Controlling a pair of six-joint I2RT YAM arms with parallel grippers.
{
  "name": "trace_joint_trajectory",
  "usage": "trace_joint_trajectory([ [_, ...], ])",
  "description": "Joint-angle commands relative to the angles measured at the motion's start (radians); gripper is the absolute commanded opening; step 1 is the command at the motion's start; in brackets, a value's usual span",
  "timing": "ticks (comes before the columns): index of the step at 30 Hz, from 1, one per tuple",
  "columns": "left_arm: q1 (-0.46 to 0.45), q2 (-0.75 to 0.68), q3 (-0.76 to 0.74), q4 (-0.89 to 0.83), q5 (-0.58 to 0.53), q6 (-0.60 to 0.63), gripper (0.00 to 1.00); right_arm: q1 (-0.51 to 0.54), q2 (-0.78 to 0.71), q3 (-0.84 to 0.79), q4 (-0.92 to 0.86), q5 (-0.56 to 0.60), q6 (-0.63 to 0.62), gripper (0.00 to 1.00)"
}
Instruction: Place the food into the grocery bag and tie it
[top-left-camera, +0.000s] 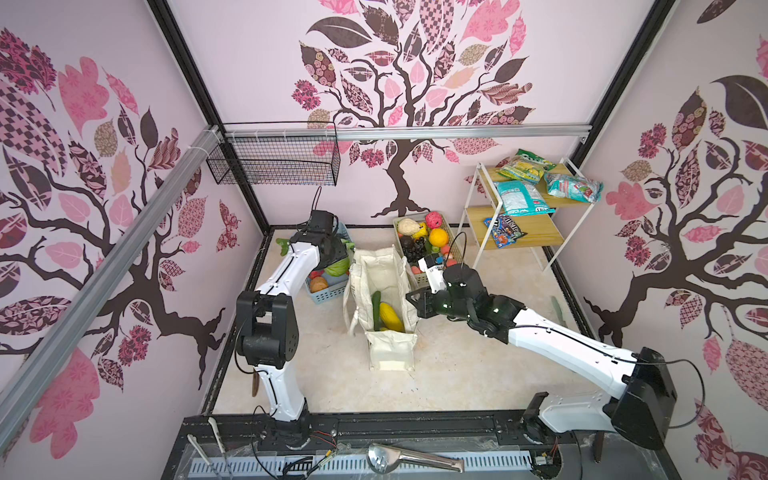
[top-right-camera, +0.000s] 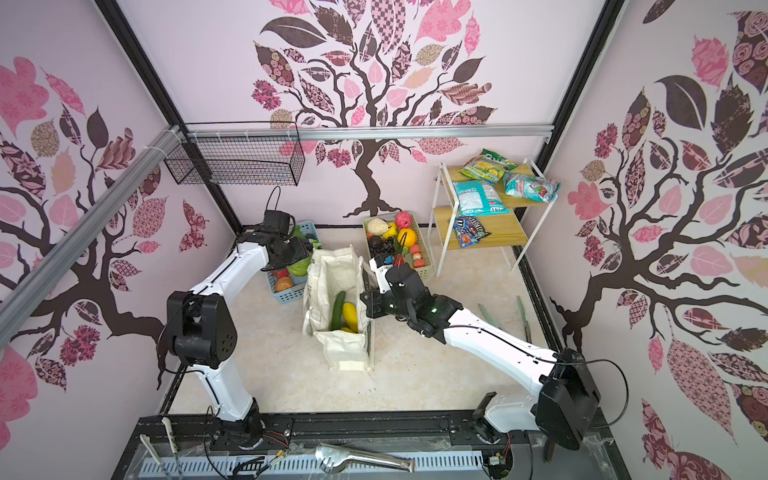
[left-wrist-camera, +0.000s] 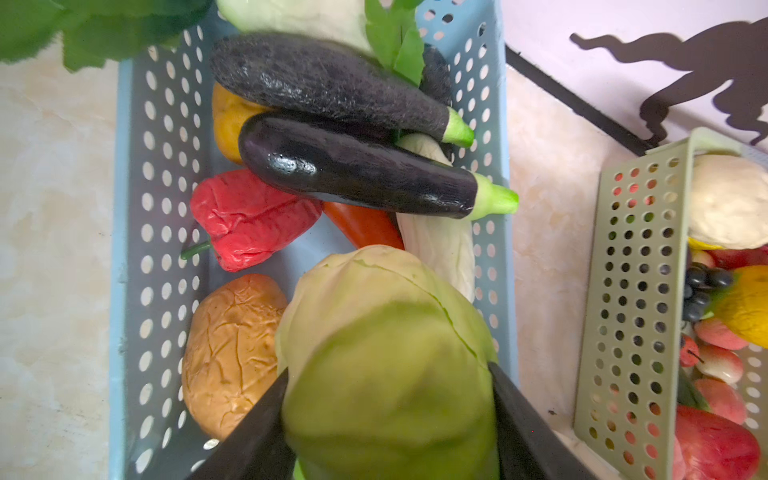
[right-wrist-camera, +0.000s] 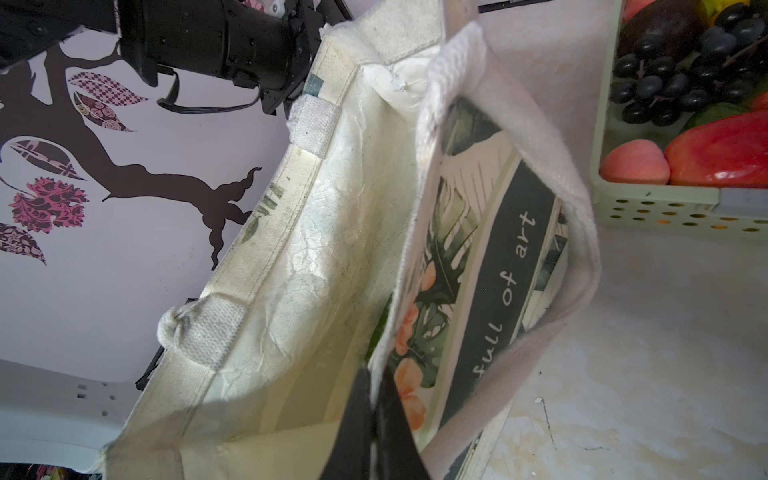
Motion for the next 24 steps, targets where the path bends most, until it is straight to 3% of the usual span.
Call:
trace_joint_trajectory([
  [1, 0.008, -0.079, -0.049, 0.0, 0.022, -0.002, 0.65, -0.001, -0.012, 0.014, -0.03, -0.001, -0.02, 0.0],
  [10, 0.01, -0.205, -0.031, -0.026, 0.028, -0.005, 0.65, -0.002, -0.021, 0.008, -0.024, -0.013, -0.025, 0.0],
  [17, 0.006, -0.309, -0.055, 0.006, 0.156, -0.032, 0.66, -0.002, -0.013, 0.005, -0.021, -0.012, -0.028, 0.0],
  [24, -0.075, -0.418, -0.064, 0.005, 0.202, -0.034, 0.66, -0.001, -0.005, 0.007, -0.02, -0.008, -0.028, 0.0],
])
